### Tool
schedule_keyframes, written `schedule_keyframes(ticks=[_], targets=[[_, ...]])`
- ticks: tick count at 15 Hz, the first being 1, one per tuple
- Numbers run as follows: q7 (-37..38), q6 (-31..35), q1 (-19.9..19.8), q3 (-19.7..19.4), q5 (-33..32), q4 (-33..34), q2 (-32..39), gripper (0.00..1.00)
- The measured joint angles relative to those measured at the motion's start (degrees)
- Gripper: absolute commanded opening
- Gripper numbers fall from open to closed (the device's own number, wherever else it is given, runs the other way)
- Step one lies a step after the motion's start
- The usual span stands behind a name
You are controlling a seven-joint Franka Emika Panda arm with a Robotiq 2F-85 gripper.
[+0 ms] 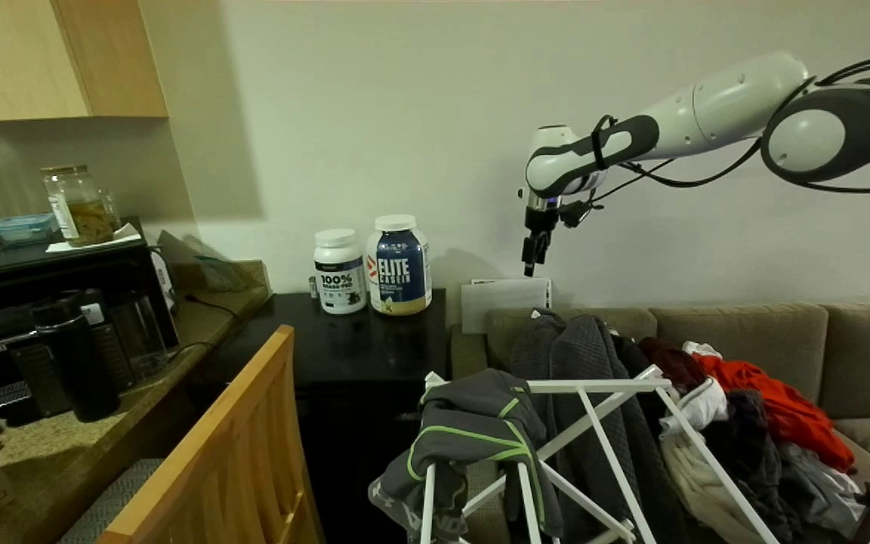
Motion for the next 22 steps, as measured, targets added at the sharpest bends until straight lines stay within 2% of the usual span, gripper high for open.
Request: schedule_keyframes(ticks=[10, 14, 22], targets=[[-12.61, -0.55, -2.9, 0.62, -3.07, -10.34, -3.86, 1.0], [-14.17, 0.31, -3.62, 0.94, -6.27, -14.3, -4.4, 1.0], [-14.18, 8.69, -3.07, 1.17, -10.69, -23.62, -4.41, 1.0]])
